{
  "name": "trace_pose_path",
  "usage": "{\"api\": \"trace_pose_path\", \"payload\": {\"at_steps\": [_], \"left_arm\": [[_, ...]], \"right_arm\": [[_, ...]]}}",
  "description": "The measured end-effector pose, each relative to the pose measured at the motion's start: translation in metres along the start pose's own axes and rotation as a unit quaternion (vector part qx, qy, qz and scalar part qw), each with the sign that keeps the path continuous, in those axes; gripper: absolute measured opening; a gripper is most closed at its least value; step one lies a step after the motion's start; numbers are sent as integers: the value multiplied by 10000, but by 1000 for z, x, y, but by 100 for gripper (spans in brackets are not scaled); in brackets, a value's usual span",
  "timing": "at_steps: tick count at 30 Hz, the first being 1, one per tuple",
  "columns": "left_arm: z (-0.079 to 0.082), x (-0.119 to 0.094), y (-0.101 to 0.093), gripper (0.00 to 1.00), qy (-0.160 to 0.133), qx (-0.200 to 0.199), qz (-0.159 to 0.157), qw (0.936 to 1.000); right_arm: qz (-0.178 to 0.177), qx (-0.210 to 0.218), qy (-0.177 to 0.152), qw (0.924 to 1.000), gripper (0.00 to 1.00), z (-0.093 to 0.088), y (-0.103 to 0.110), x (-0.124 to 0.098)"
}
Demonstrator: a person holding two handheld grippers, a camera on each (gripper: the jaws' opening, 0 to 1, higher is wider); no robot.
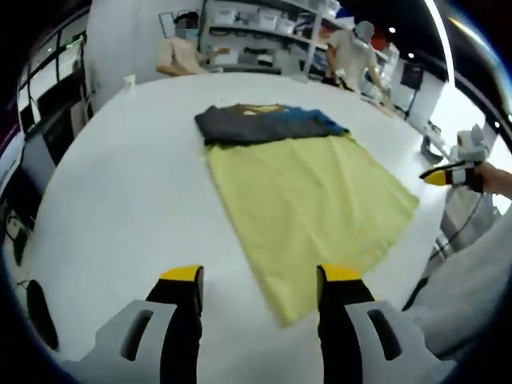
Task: Fold the garment on the visible template until the final outline fits inside the template.
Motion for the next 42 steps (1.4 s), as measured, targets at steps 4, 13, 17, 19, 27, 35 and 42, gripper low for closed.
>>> {"api": "trace_pose_path", "payload": {"at_steps": [4,13,17,19,27,35,42], "left_arm": [[-6,0,-5,48,131,-77,-48,9999],[-13,0,-11,38,297,-150,-165,9993],[-18,-1,-16,35,378,-163,-214,9989],[-19,-3,-17,33,361,-171,-202,9990],[-25,-4,-18,23,396,-265,-221,9986],[-33,-8,-21,14,398,-550,-178,9975],[-32,-5,-23,9,291,-1015,-255,9941]], "right_arm": [[-100,60,74,9999,20,-8,-9,7],[-202,78,299,9993,20,-16,-16,12],[-233,41,373,9990,19,-18,-19,13],[-253,35,390,9989,19,-20,-20,16],[-299,43,529,9981,10,-30,-19,17],[-274,114,491,9984,3,-32,-15,18],[-269,16,525,9983,0,-30,-17,19]]}}
Point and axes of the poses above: the point that each gripper's makers call its tool centre point, and the gripper's own axes: x roughly forward along the fingers, y roughly to its left, z roughly out of its top, the point moved 5 cm from there along -x, roughly backward along the fingers, and after that the axes turned 8 degrees about x, right-handed, at the moved point
